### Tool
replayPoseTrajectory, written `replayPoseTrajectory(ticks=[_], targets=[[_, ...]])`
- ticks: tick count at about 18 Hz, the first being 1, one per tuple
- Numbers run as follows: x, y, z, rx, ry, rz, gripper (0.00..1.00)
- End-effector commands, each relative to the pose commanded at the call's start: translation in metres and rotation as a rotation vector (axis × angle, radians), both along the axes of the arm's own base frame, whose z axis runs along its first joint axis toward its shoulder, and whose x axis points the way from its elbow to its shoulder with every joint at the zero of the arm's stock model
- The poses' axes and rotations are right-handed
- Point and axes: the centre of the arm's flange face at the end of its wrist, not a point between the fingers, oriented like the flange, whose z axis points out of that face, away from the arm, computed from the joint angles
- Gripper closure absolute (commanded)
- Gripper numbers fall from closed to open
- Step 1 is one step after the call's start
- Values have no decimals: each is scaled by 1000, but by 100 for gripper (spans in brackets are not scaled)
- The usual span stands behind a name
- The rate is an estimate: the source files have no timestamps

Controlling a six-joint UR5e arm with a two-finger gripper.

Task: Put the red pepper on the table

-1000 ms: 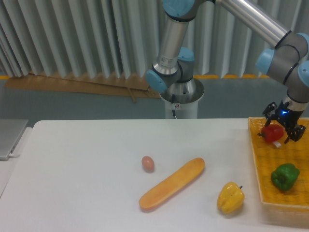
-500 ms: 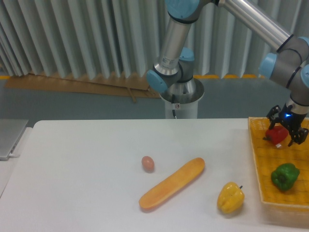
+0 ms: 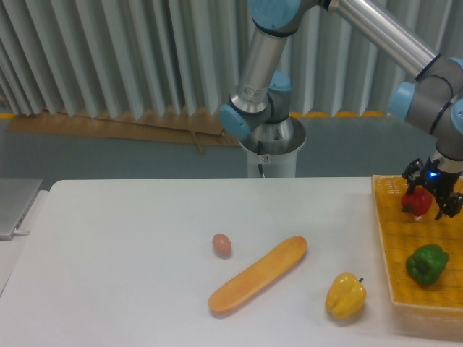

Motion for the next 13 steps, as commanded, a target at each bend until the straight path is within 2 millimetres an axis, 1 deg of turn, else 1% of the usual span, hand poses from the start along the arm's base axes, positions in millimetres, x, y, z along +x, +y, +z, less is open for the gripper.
replayPoseTrajectory(ticks=[2, 4, 6, 7, 9, 11, 13], targets=[[-9, -25, 1, 2, 15, 40, 0], [-14, -43, 3, 3, 19, 68, 0], [-13, -42, 1, 5, 14, 82, 0], [-10, -40, -3, 4, 5, 80, 0], [-9, -35, -5, 2, 4, 97, 0], [-6, -27, -6, -2, 6, 107, 0], [-6, -23, -5, -2, 5, 106, 0]])
